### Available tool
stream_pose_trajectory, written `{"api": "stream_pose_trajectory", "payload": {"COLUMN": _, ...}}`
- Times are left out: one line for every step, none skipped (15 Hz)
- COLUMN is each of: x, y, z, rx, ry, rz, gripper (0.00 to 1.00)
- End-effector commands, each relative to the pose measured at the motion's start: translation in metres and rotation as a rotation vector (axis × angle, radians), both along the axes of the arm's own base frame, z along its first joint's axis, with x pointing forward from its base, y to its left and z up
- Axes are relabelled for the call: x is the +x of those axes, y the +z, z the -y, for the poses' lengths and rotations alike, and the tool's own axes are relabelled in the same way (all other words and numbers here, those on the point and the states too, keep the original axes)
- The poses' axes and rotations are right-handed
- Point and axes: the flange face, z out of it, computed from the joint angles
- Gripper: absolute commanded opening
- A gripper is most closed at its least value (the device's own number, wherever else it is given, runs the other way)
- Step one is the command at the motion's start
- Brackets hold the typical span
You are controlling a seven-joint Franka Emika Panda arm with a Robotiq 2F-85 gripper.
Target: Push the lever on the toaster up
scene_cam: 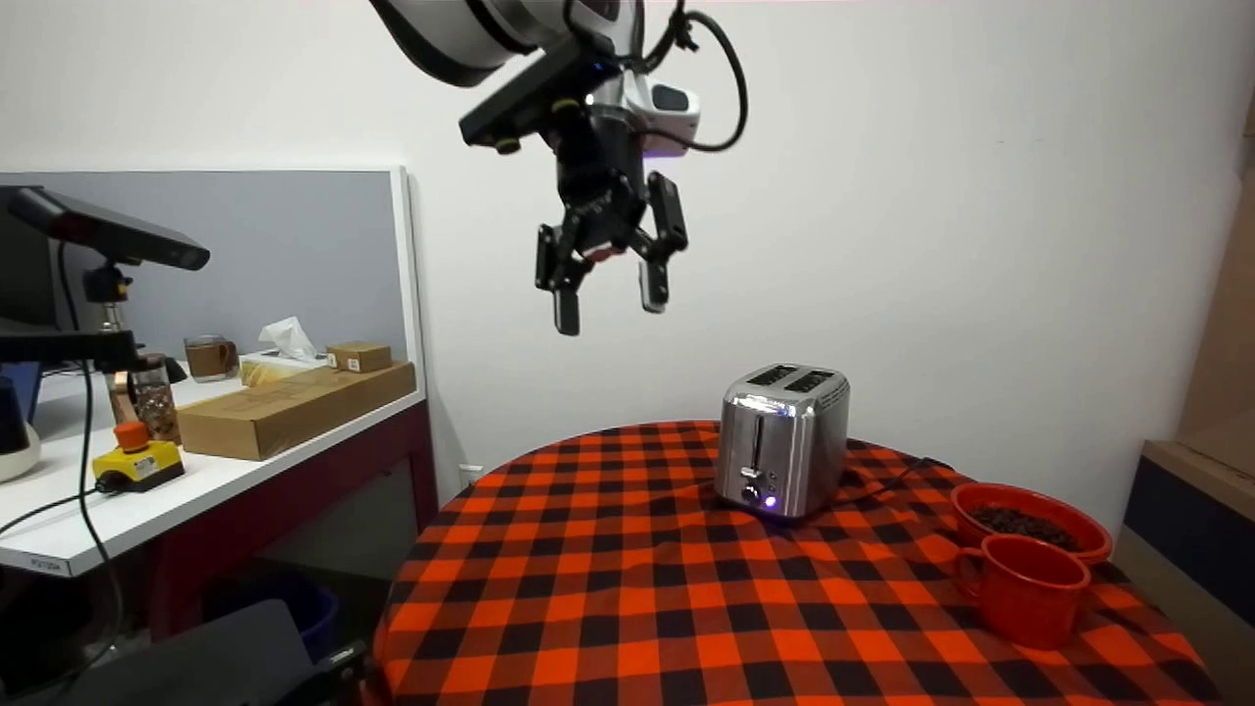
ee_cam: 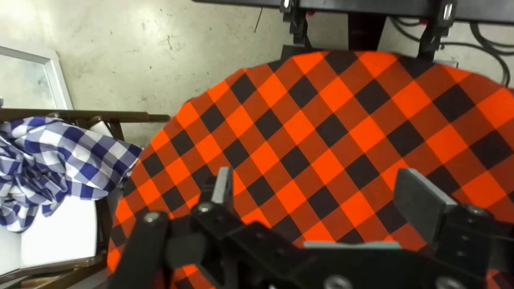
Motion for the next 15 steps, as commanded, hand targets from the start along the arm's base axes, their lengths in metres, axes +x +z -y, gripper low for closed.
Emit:
{"api": "stream_pose_trajectory", "payload": {"x": 0.029, "y": -0.048, "z": 0.028, "rx": 0.092, "ry": -0.022, "rz": 0.102, "gripper": 1.0}}
{"api": "stream_pose_trajectory", "payload": {"x": 0.036, "y": -0.063, "z": 0.035, "rx": 0.122, "ry": -0.02, "rz": 0.138, "gripper": 1.0}}
{"api": "stream_pose_trajectory", "payload": {"x": 0.042, "y": -0.077, "z": 0.04, "rx": 0.145, "ry": -0.013, "rz": 0.175, "gripper": 1.0}}
{"api": "stream_pose_trajectory", "payload": {"x": 0.047, "y": -0.091, "z": 0.045, "rx": 0.16, "ry": -0.008, "rz": 0.206, "gripper": 1.0}}
{"api": "stream_pose_trajectory", "payload": {"x": 0.051, "y": -0.105, "z": 0.048, "rx": 0.165, "ry": 0.005, "rz": 0.233, "gripper": 1.0}}
{"api": "stream_pose_trajectory", "payload": {"x": 0.055, "y": -0.117, "z": 0.051, "rx": 0.17, "ry": 0.018, "rz": 0.253, "gripper": 1.0}}
{"api": "stream_pose_trajectory", "payload": {"x": 0.057, "y": -0.13, "z": 0.053, "rx": 0.169, "ry": 0.032, "rz": 0.276, "gripper": 1.0}}
{"api": "stream_pose_trajectory", "payload": {"x": 0.06, "y": -0.139, "z": 0.053, "rx": 0.167, "ry": 0.044, "rz": 0.296, "gripper": 1.0}}
{"api": "stream_pose_trajectory", "payload": {"x": 0.062, "y": -0.148, "z": 0.054, "rx": 0.159, "ry": 0.064, "rz": 0.313, "gripper": 1.0}}
{"api": "stream_pose_trajectory", "payload": {"x": 0.065, "y": -0.156, "z": 0.055, "rx": 0.149, "ry": 0.084, "rz": 0.328, "gripper": 1.0}}
{"api": "stream_pose_trajectory", "payload": {"x": 0.068, "y": -0.164, "z": 0.056, "rx": 0.135, "ry": 0.104, "rz": 0.339, "gripper": 1.0}}
{"api": "stream_pose_trajectory", "payload": {"x": 0.071, "y": -0.168, "z": 0.057, "rx": 0.122, "ry": 0.114, "rz": 0.351, "gripper": 1.0}}
{"api": "stream_pose_trajectory", "payload": {"x": 0.074, "y": -0.174, "z": 0.059, "rx": 0.113, "ry": 0.121, "rz": 0.363, "gripper": 1.0}}
{"api": "stream_pose_trajectory", "payload": {"x": 0.077, "y": -0.177, "z": 0.061, "rx": 0.103, "ry": 0.123, "rz": 0.374, "gripper": 1.0}}
{"api": "stream_pose_trajectory", "payload": {"x": 0.08, "y": -0.181, "z": 0.064, "rx": 0.098, "ry": 0.121, "rz": 0.384, "gripper": 1.0}}
